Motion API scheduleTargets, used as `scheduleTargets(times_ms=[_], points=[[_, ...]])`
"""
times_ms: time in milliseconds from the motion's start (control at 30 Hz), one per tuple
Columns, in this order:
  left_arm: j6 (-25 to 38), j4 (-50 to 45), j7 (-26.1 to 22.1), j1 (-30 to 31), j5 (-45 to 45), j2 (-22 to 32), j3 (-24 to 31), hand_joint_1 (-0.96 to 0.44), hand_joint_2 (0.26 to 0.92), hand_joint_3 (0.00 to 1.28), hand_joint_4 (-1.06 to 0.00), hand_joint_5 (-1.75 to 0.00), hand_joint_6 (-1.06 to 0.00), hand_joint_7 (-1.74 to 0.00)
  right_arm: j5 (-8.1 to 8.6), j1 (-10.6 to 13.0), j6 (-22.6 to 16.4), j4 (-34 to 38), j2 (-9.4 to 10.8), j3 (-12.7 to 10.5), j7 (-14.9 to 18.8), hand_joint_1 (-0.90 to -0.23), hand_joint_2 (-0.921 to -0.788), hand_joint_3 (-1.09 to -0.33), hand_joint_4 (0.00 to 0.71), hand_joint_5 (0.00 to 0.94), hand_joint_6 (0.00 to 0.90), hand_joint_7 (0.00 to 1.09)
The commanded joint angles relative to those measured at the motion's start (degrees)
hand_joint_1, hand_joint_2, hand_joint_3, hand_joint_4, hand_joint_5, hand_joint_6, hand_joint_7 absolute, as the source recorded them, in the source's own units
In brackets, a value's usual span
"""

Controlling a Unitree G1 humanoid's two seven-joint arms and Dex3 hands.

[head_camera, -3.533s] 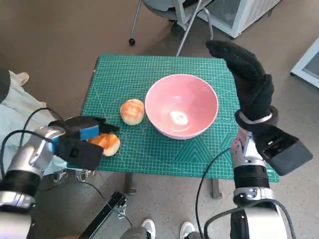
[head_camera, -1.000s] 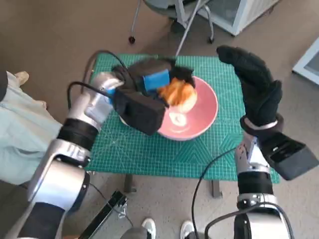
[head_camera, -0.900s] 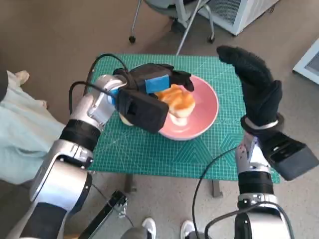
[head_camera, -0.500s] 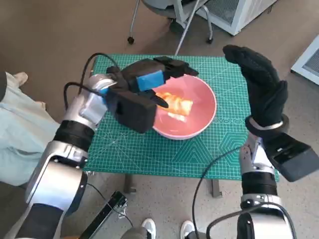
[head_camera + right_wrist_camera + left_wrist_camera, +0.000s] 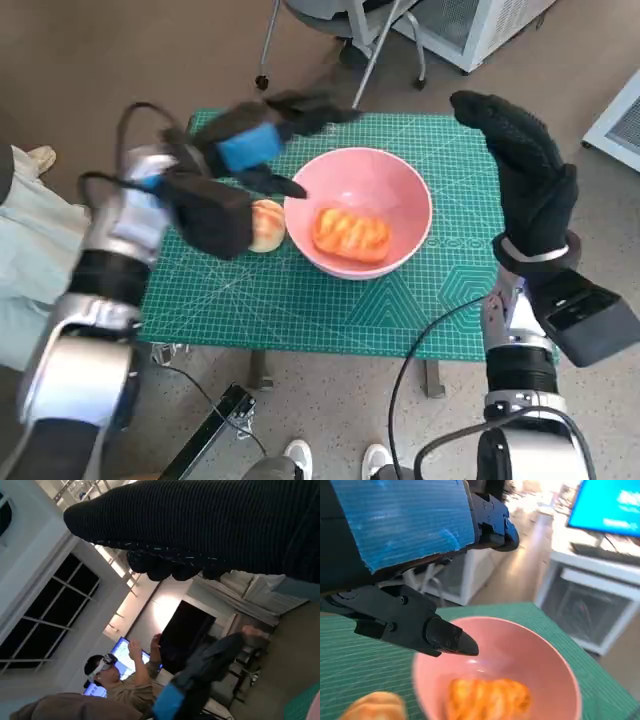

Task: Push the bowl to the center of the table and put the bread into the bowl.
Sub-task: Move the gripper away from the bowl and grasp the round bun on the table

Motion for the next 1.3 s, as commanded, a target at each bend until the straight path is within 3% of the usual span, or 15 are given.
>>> scheduleTargets(times_ms=[33, 267, 667, 1033, 1300], points=[[2.9, -2.3, -0.3, 2.5, -0.5, 2.0, 0.8, -0.07, 0.849, 0.0, -0.25, -0.01, -0.38, -0.11, -0.54, 1.1, -0.1, 1.0, 0.0, 0.1, -0.3, -0.558, -0.921, -0.645, 0.342, 0.001, 0.051, 0.81], [6.9, 1.4, 2.8, 4.5, 2.7, 4.1, -0.1, -0.15, 0.838, 0.0, -0.25, -0.01, -0.38, -0.08, -0.33, 0.8, -0.4, 1.9, -0.1, 0.0, 0.0, -0.558, -0.921, -0.644, 0.342, 0.001, 0.051, 0.8], [8.2, 4.4, 4.0, 4.8, 4.3, 4.4, -1.3, -0.2, 0.837, 0.0, -0.25, 0.0, -0.38, -0.04, 0.27, 0.6, -0.3, 2.5, 0.0, 0.1, 0.5, -0.561, -0.921, -0.65, 0.342, 0.001, 0.051, 0.8], [10.0, 9.1, 4.5, 4.7, 4.7, 2.1, -2.8, -0.21, 0.829, 0.0, -0.25, 0.0, -0.38, -0.03, 0.59, 0.8, 0.3, 1.7, 0.1, 0.3, 0.9, -0.565, -0.921, -0.652, 0.342, 0.0, 0.048, 0.81], [17.0, 15.5, 8.4, 3.5, 9.0, -3.0, -7.0, -0.21, 0.833, 0.0, -0.24, 0.0, -0.38, -0.02, 1.14, 0.8, 0.4, 1.8, 0.1, 0.4, 1.9, -0.56, -0.921, -0.656, 0.341, 0.0, 0.044, 0.81]])
